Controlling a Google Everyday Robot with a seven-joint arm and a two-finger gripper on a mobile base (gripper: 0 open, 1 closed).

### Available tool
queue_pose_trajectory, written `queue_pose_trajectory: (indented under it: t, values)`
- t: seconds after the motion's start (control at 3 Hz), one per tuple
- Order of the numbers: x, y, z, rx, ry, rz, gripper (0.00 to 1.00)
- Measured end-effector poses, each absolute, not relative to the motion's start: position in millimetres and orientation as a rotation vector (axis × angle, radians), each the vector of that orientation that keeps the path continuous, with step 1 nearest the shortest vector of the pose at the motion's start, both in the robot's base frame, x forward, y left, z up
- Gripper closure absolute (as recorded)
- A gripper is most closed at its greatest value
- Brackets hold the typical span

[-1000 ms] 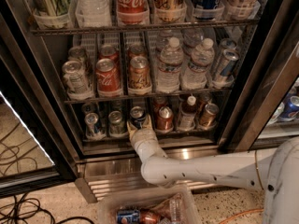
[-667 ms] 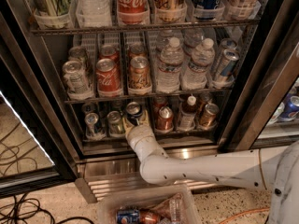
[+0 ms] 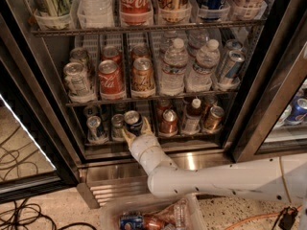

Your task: Pick pepsi can from bottom shelf of fridge

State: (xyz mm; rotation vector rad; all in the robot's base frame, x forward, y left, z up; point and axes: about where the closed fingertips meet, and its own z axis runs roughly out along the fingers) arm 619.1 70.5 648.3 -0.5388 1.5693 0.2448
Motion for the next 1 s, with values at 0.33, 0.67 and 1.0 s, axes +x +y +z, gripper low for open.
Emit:
queue_pose_trajectory:
  t: [0.33, 0.67, 1.0]
  values:
    - [591.0, 66.8, 638.3, -0.585, 1.639, 0.22, 1.0]
    - [572.1, 56.0, 636.0, -0.583, 1.681, 0.212, 1.0]
    - [555.0, 35.2, 638.7, -0.521, 1.703, 0.216, 1.0]
